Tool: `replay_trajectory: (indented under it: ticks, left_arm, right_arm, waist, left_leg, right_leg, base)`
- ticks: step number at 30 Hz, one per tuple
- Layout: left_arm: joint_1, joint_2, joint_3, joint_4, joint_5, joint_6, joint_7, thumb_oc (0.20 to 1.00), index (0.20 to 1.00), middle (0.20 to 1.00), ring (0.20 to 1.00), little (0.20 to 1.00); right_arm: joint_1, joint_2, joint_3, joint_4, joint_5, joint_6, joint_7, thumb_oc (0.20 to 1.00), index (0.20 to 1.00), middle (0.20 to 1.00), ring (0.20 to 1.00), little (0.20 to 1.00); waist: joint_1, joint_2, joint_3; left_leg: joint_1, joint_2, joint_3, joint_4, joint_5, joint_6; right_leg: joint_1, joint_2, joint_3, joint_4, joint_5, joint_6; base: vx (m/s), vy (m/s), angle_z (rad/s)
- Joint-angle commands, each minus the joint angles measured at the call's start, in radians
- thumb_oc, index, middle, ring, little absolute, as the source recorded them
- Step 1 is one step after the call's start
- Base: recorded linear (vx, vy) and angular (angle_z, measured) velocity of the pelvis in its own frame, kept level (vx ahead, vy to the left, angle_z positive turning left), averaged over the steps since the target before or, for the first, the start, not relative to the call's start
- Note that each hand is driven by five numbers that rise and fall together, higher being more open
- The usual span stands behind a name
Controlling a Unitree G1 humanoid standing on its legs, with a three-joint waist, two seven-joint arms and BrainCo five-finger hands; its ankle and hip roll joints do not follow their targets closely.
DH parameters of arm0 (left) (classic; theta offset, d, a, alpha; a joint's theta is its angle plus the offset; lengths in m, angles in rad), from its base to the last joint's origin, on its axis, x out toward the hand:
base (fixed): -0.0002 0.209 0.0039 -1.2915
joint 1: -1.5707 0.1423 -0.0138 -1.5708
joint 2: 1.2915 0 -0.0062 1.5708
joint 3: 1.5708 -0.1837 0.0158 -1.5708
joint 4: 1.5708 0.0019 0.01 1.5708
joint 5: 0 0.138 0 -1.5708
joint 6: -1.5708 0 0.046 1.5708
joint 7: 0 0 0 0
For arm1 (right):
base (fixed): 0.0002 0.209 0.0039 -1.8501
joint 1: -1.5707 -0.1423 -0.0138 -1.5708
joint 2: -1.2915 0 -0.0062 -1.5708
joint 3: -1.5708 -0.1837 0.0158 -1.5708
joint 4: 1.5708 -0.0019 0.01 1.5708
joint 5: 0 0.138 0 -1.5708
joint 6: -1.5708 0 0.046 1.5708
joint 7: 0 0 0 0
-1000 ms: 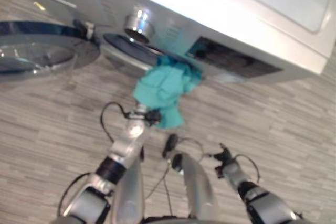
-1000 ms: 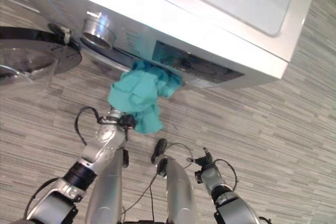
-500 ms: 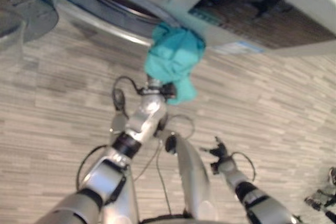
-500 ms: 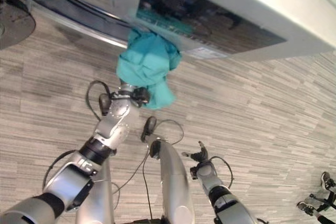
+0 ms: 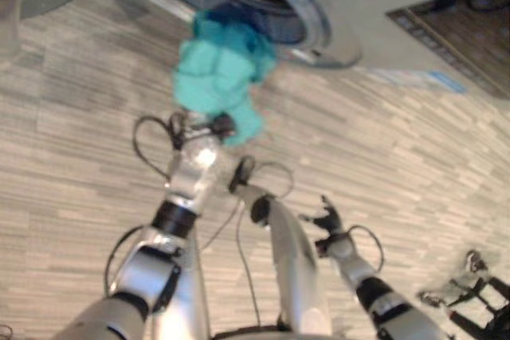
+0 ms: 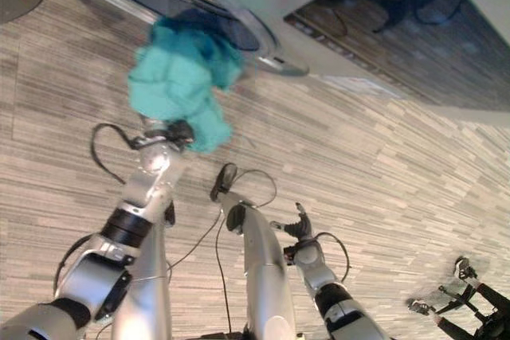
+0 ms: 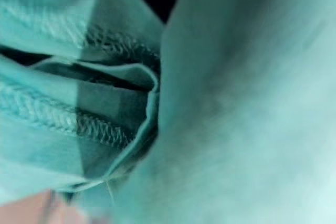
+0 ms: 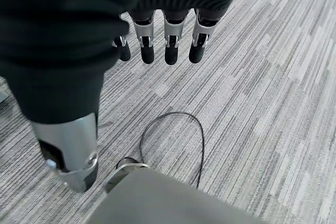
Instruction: Grab the laundry basket,head to the washer,open it,put in the laundry and shut it.
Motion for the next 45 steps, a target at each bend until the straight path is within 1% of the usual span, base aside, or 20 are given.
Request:
replay_trajectory:
  ticks: [1,2,7,8,12,14,17,22,24,28,31,32,33,34,35,36,37,39,42,45]
  left_arm:
    - [-0.06,-0.009,-0.034,-0.05,0.088,-0.063,0.048,0.2,0.2,0.2,0.2,0.2]
    - [-0.103,0.013,-0.01,-0.043,0.096,-0.068,0.078,0.2,0.2,0.2,0.2,0.2]
    - [-0.211,0.055,0.0,0.001,0.117,-0.059,0.105,0.2,0.2,0.2,0.2,0.2]
    - [-0.265,0.055,-0.008,0.021,0.113,-0.06,0.107,0.2,0.2,0.2,0.2,0.2]
    - [-0.357,0.044,-0.038,0.056,0.115,-0.054,0.107,0.2,0.2,0.2,0.2,0.2]
    - [-0.444,0.045,-0.067,0.092,0.107,-0.05,0.106,0.2,0.2,0.2,0.2,0.2]
    - [-0.511,0.058,-0.086,0.128,0.101,-0.044,0.103,0.2,0.2,0.2,0.2,0.2]
    - [-0.617,0.056,-0.095,0.176,0.036,-0.068,0.109,0.2,0.2,0.2,0.2,0.2]
    - [-0.647,0.06,-0.101,0.188,0.032,-0.066,0.11,0.2,0.2,0.2,0.2,0.2]
    - [-0.744,0.08,-0.122,0.273,-0.003,-0.063,0.107,0.2,0.2,0.2,0.2,0.2]
    - [-0.864,0.113,-0.145,0.387,-0.107,-0.076,0.085,0.2,0.2,0.2,0.2,0.2]
    - [-1.002,0.136,-0.196,0.516,-0.238,-0.074,0.002,0.511,0.511,0.511,0.511,0.511]
    - [-1.067,0.162,-0.217,0.57,-0.295,-0.086,-0.036,1.0,1.0,1.0,1.0,1.0]
    - [-1.12,0.204,-0.231,0.554,-0.326,-0.124,-0.051,1.0,1.0,1.0,1.0,1.0]
    - [-1.127,0.21,-0.234,0.558,-0.333,-0.128,-0.055,1.0,1.0,1.0,1.0,1.0]
    - [-1.14,0.225,-0.233,0.511,-0.353,-0.156,-0.054,1.0,1.0,1.0,1.0,1.0]
    - [-1.139,0.24,-0.238,0.452,-0.411,-0.193,-0.082,1.0,1.0,1.0,1.0,1.0]
    - [-1.119,0.247,-0.245,0.416,-0.46,-0.222,-0.115,1.0,1.0,1.0,1.0,1.0]
    - [-1.095,0.241,-0.256,0.407,-0.494,-0.223,-0.14,1.0,1.0,1.0,1.0,1.0]
    - [-1.0,0.23,-0.233,0.38,-0.481,-0.216,-0.15,1.0,1.0,1.0,1.0,1.0]
  right_arm:
    - [0.135,-0.041,0.024,-0.07,-0.019,0.005,0.007,1.0,1.0,1.0,1.0,1.0]
    - [0.149,-0.048,0.034,-0.09,-0.028,0.005,0.021,1.0,1.0,1.0,1.0,1.0]
    - [0.15,-0.072,0.051,-0.108,-0.046,0.007,0.038,1.0,1.0,1.0,1.0,1.0]
    - [0.144,-0.084,0.056,-0.112,-0.055,0.011,0.042,1.0,1.0,1.0,1.0,1.0]
    - [0.135,-0.097,0.062,-0.096,-0.066,0.013,0.047,1.0,1.0,1.0,1.0,1.0]
    - [0.123,-0.114,0.064,-0.099,-0.07,0.014,0.048,1.0,1.0,1.0,1.0,1.0]
    - [0.115,-0.127,0.059,-0.11,-0.073,0.013,0.05,1.0,1.0,1.0,1.0,1.0]
    - [0.096,-0.147,0.055,-0.11,-0.085,0.016,0.045,1.0,1.0,1.0,1.0,1.0]
    - [0.088,-0.149,0.054,-0.103,-0.086,0.017,0.045,1.0,1.0,1.0,1.0,1.0]
    - [0.07,-0.172,0.048,-0.119,-0.092,0.014,0.042,1.0,1.0,1.0,1.0,1.0]
    - [0.06,-0.201,0.048,-0.154,-0.103,0.012,0.046,1.0,1.0,1.0,1.0,1.0]
    - [0.042,-0.232,0.05,-0.156,-0.106,0.014,0.055,1.0,1.0,1.0,1.0,1.0]
    - [0.031,-0.245,0.044,-0.152,-0.106,0.016,0.059,1.0,1.0,1.0,1.0,1.0]
    - [0.031,-0.262,0.036,-0.163,-0.112,0.014,0.061,1.0,1.0,1.0,1.0,1.0]
    - [0.027,-0.264,0.036,-0.168,-0.112,0.016,0.063,1.0,1.0,1.0,1.0,1.0]
    - [0.035,-0.275,0.031,-0.182,-0.117,0.012,0.064,1.0,1.0,1.0,1.0,1.0]
    - [0.065,-0.3,0.018,-0.205,-0.131,0.015,0.072,1.0,1.0,1.0,1.0,1.0]
    - [0.089,-0.32,0.01,-0.214,-0.145,0.017,0.083,1.0,1.0,1.0,1.0,1.0]
    - [0.112,-0.328,0.008,-0.208,-0.153,0.023,0.095,1.0,1.0,1.0,1.0,1.0]
    - [0.133,-0.324,0.014,-0.186,-0.156,0.015,0.11,1.0,1.0,1.0,1.0,1.0]
  waist:
    - [0.005,-0.014,-0.065]
    - [-0.003,-0.021,-0.068]
    - [-0.028,-0.027,-0.076]
    - [-0.039,-0.029,-0.081]
    - [-0.055,-0.029,-0.085]
    - [-0.069,-0.026,-0.091]
    - [-0.077,-0.023,-0.092]
    - [-0.09,-0.008,-0.095]
    - [-0.094,-0.003,-0.096]
    - [-0.113,-0.004,-0.108]
    - [-0.137,-0.007,-0.125]
    - [-0.159,-0.004,-0.143]
    - [-0.163,-0.002,-0.145]
    - [-0.167,0.0,-0.144]
    - [-0.169,0.001,-0.14]
    - [-0.169,0.001,-0.141]
    - [-0.172,0.004,-0.144]
    - [-0.171,0.008,-0.146]
    - [-0.166,0.015,-0.151]
    - [-0.149,0.017,-0.145]
  left_leg:
    - [-0.058,-0.008,0.023,0.013,-0.081,0.017]
    - [-0.06,-0.005,0.023,0.016,-0.084,0.017]
    - [-0.061,-0.001,0.024,0.013,-0.09,0.016]
    - [-0.063,0.0,0.026,0.01,-0.091,0.016]
    - [-0.074,-0.001,0.026,0.008,-0.09,0.016]
    - [-0.088,-0.001,0.028,0.012,-0.091,0.018]
    - [-0.1,-0.002,0.025,0.013,-0.091,0.018]
    - [-0.132,-0.004,0.026,0.014,-0.095,0.021]
    - [-0.142,-0.003,0.026,0.018,-0.096,0.022]
    - [-0.159,-0.001,0.033,0.017,-0.098,0.023]
    - [-0.164,0.001,0.035,0.018,-0.102,0.026]
    - [-0.165,0.0,0.035,0.021,-0.11,0.029]
    - [-0.169,0.0,0.033,0.018,-0.105,0.032]
    - [-0.172,-0.001,0.031,0.015,-0.106,0.032]
    - [-0.172,-0.001,0.031,0.014,-0.106,0.033]
    - [-0.172,-0.002,0.03,0.013,-0.107,0.033]
    - [-0.173,-0.004,0.029,0.012,-0.109,0.035]
    - [-0.173,-0.007,0.03,0.014,-0.112,0.038]
    - [-0.17,-0.011,0.028,0.014,-0.113,0.041]
    - [-0.165,-0.013,0.025,0.018,-0.113,0.04]
  right_leg:
    - [0.086,0.01,-0.009,-0.046,-0.021,0.035]
    - [0.085,0.013,-0.01,-0.049,-0.02,0.036]
    - [0.079,0.015,-0.007,-0.06,-0.018,0.034]
    - [0.078,0.015,-0.006,-0.068,-0.014,0.035]
    - [0.07,0.015,-0.004,-0.07,-0.015,0.036]
    - [0.054,0.013,-0.001,-0.061,-0.015,0.039]
    - [0.037,0.009,0.0,-0.052,-0.016,0.041]
    - [-0.007,-0.003,0.002,-0.027,-0.016,0.052]
    - [-0.019,-0.006,0.005,-0.021,-0.018,0.054]
    - [-0.04,-0.009,0.014,-0.017,-0.012,0.062]
    - [-0.041,-0.009,0.027,-0.024,0.004,0.077]
    - [-0.039,-0.006,0.035,-0.028,0.011,0.086]
    - [-0.041,-0.004,0.037,-0.031,0.019,0.089]
    - [-0.043,-0.004,0.04,-0.038,0.027,0.096]
    - [-0.043,-0.003,0.04,-0.04,0.029,0.097]
    - [-0.043,-0.003,0.041,-0.043,0.03,0.101]
    - [-0.04,-0.001,0.042,-0.05,0.033,0.105]
    - [-0.041,0.002,0.045,-0.053,0.031,0.105]
    - [-0.04,0.004,0.046,-0.052,0.027,0.101]
    - [-0.045,0.01,0.038,-0.034,0.004,0.083]
  base:
    - [0.01,-0.007,-0.08]
    - [0.01,-0.003,-0.03]
    - [0.0,0.0,0.0]
    - [0.0,0.01,-0.04]
    - [0.01,-0.004,-0.06]
    - [0.0,0.0,0.0]
    - [0.0,0.0,0.0]
    - [0.0,0.0,0.0]
    - [0.0,0.0,0.0]
    - [0.0,0.0,0.0]
    - [0.02,0.051,-0.02]
    - [0.02,0.062,-0.06]
    - [0.03,0.052,-0.11]
    - [0.01,0.019,-0.13]
    - [0.02,-0.006,-0.16]
    - [0.03,-0.023,-0.18]
    - [0.04,-0.025,-0.14]
    - [0.01,-0.003,-0.03]
    - [0.01,0.003,0.03]
    - [0.0,0.0,0.0]
